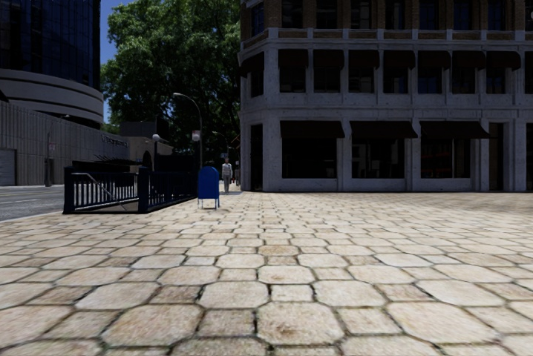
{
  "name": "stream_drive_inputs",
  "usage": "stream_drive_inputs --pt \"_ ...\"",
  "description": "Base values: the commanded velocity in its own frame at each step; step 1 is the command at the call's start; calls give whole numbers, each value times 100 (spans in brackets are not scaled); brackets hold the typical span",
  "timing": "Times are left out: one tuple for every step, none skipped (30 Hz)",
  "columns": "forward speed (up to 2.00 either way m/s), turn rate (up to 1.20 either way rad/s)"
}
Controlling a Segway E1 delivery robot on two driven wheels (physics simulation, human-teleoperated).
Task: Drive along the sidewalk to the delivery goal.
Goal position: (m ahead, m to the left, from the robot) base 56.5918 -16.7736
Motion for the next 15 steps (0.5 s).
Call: stream_drive_inputs --pt "200 0" --pt "200 0" --pt "200 0" --pt "200 0" --pt "200 0" --pt "200 0" --pt "200 0" --pt "200 0" --pt "200 0" --pt "200 0" --pt "200 0" --pt "200 0" --pt "200 0" --pt "200 0" --pt "200 0"
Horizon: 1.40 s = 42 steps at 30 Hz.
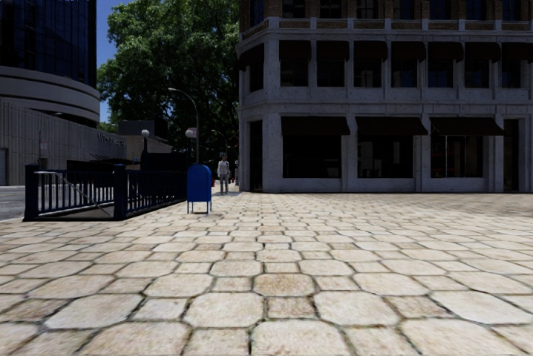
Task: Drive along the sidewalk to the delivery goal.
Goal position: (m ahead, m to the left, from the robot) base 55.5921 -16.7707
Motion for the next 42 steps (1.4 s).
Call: stream_drive_inputs --pt "200 0" --pt "200 0" --pt "200 0" --pt "200 0" --pt "200 0" --pt "200 0" --pt "200 0" --pt "200 0" --pt "200 0" --pt "200 0" --pt "200 0" --pt "200 0" --pt "200 0" --pt "200 0" --pt "200 0" --pt "200 0" --pt "200 0" --pt "200 0" --pt "200 0" --pt "200 0" --pt "200 0" --pt "200 0" --pt "200 0" --pt "200 0" --pt "200 0" --pt "200 0" --pt "200 0" --pt "200 0" --pt "200 0" --pt "200 0" --pt "200 0" --pt "200 0" --pt "200 0" --pt "200 0" --pt "200 0" --pt "200 0" --pt "200 0" --pt "200 0" --pt "200 -19" --pt "200 -31" --pt "200 -36" --pt "200 -36"
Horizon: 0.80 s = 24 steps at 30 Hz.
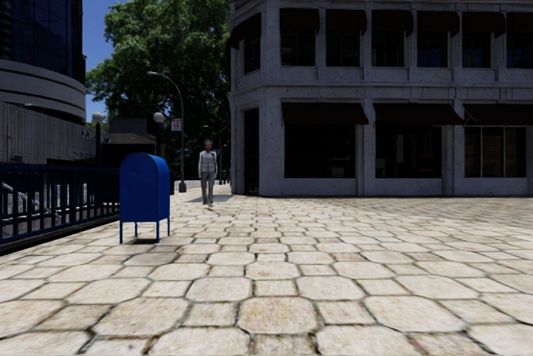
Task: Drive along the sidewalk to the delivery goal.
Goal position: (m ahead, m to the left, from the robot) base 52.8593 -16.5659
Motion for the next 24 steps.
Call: stream_drive_inputs --pt "200 -38" --pt "200 -38" --pt "200 -38" --pt "200 -38" --pt "200 -38" --pt "200 -38" --pt "200 -38" --pt "200 -38" --pt "200 -38" --pt "200 -38" --pt "200 -38" --pt "200 -38" --pt "200 -38" --pt "200 -38" --pt "200 -38" --pt "200 -26" --pt "200 -26" --pt "200 -1" --pt "200 0" --pt "200 0" --pt "200 0" --pt "200 0" --pt "200 0" --pt "200 0"
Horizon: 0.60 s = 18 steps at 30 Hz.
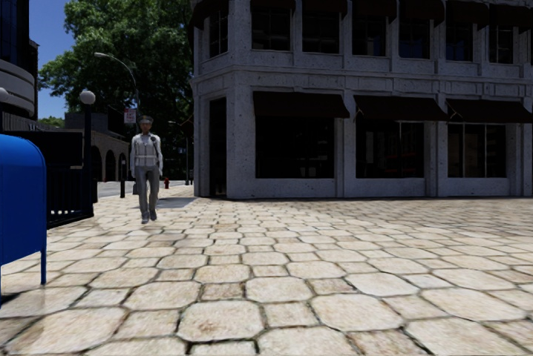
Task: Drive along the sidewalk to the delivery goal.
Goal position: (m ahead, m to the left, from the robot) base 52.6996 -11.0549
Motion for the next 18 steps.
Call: stream_drive_inputs --pt "200 0" --pt "200 0" --pt "200 0" --pt "200 0" --pt "200 0" --pt "200 0" --pt "200 0" --pt "200 0" --pt "200 0" --pt "200 0" --pt "200 0" --pt "200 0" --pt "200 0" --pt "200 0" --pt "200 0" --pt "200 0" --pt "200 0" --pt "200 0"
